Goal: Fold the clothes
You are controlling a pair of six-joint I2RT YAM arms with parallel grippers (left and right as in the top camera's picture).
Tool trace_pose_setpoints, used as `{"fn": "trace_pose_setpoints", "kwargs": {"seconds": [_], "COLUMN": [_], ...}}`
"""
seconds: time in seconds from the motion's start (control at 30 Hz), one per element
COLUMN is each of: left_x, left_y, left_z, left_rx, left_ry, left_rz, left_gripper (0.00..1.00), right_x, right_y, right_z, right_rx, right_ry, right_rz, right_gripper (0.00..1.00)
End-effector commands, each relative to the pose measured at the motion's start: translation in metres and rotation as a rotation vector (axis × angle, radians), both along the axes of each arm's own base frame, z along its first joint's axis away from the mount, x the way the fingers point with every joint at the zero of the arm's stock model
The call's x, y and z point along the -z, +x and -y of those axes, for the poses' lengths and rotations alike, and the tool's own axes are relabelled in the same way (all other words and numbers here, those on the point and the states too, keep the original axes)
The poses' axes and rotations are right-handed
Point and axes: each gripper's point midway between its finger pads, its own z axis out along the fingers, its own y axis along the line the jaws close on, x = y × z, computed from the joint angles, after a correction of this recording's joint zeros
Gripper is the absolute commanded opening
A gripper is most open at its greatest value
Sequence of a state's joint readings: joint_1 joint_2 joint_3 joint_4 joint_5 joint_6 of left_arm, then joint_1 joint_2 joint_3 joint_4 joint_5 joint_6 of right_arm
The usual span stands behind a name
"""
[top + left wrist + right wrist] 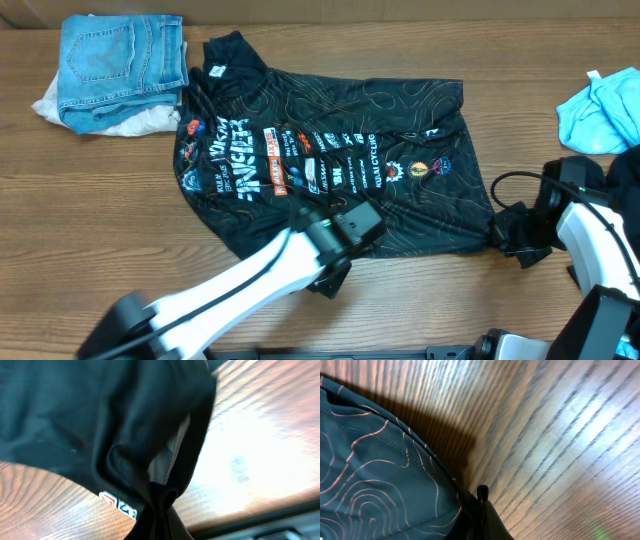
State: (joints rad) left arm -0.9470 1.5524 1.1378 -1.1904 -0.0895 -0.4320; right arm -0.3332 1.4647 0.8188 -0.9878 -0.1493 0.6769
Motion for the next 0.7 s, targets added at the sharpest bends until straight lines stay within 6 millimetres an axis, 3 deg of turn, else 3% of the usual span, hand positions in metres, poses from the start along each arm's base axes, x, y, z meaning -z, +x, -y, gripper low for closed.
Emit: {"fn": "trace_pose_setpoints", "kwargs": {"seconds": [0.0,0.27,0.47,0.67], "left_x": [-0.033,-0.084,-0.102,-0.128], "left_y": [0.004,0.025,0.018,0.010], "left_z": [0.001,-0.040,-0.052,-0.078], "left_rx": [-0.060,-0.179,-0.202,-0.315], "left_ry": [-0.101,-0.096,-0.148,-0.182], "left_rz": [0.080,0.363,0.403,0.468], "left_gripper": [0.04,0.04,0.04,0.04], "right_x": [-0.013,-0.048,-0.079,-0.099], "right_y": [0.009,0.028,0.031,0.024], "right_z": [0.007,0.014,0.023,0.030], "right_rx": [0.017,0.018,0.046,0.061], "right_ry": [-0.025,-0.053,-0.104,-0.167], "right_rz": [0.053,0.131,0.159,0.194], "right_gripper": [0.04,0.04,0.04,0.04]}}
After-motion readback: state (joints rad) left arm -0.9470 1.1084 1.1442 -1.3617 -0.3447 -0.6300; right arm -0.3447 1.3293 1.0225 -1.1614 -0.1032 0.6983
